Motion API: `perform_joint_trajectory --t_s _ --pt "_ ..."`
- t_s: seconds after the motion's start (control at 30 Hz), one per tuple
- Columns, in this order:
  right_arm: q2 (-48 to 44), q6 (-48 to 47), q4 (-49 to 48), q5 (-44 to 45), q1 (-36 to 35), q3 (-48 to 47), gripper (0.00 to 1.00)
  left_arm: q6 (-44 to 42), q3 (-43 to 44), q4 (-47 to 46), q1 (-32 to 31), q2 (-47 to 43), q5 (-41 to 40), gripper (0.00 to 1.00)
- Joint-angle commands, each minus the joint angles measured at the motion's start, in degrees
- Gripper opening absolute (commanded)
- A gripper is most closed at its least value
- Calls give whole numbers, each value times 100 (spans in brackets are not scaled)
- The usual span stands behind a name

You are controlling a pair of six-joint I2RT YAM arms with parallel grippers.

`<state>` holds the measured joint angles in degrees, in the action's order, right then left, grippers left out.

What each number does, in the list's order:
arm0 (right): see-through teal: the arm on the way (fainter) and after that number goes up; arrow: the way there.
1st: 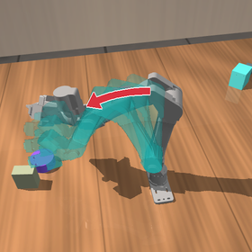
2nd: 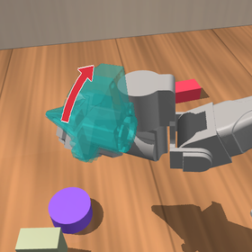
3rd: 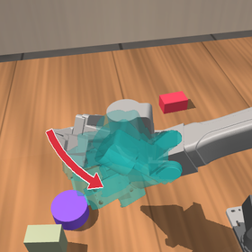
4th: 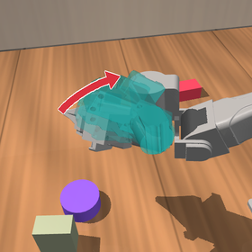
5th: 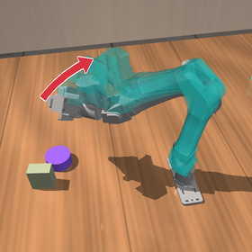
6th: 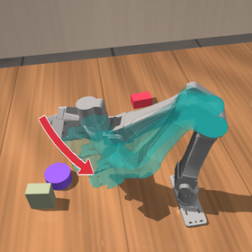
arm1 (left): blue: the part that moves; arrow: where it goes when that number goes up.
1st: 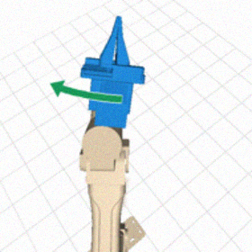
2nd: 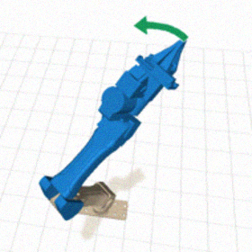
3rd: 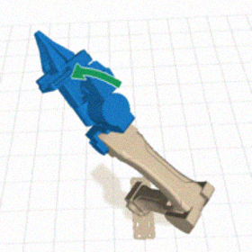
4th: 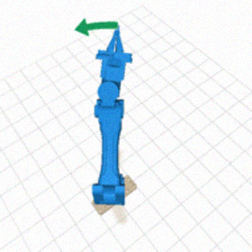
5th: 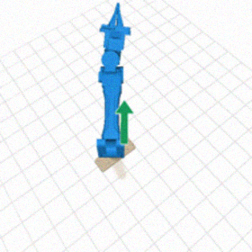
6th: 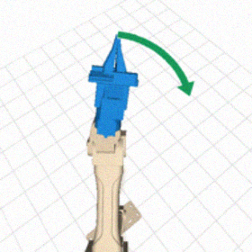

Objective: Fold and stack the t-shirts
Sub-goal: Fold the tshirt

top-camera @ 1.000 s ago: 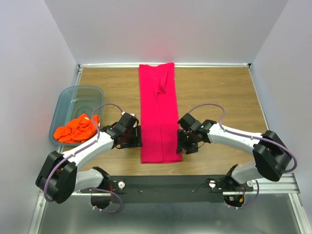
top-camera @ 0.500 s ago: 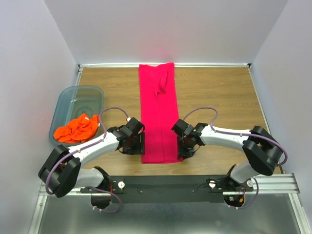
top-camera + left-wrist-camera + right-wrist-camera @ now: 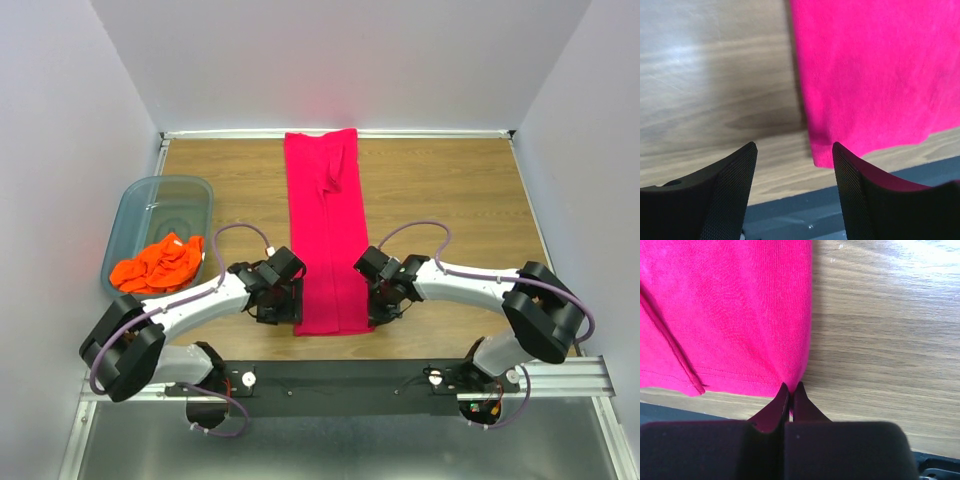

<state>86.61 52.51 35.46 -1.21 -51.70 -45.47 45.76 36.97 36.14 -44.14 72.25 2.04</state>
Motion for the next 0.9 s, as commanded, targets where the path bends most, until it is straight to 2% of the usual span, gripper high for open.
perform_joint_trajectory --t_s 0.0,0.2,0.33,0.43,0.7,0.87 --pt "14 -65 224 481 -42 188 1 399 91 139 -270 79 -2 70" --pt "5 -268 216 438 -42 249 1 697 100 34 -525 228 -116 65" --pt "-100 -329 224 464 -42 346 1 926 91 -19 -735 333 -160 54" --pt "-153 -356 224 455 -42 381 1 1084 65 -19 -929 492 -326 49" --pt "-206 -417 224 429 -42 337 1 1436 56 -107 -1387 1098 -433 48" --pt "-258 -426 224 429 -42 355 1 1533 56 -169 -1431 1055 -415 47"
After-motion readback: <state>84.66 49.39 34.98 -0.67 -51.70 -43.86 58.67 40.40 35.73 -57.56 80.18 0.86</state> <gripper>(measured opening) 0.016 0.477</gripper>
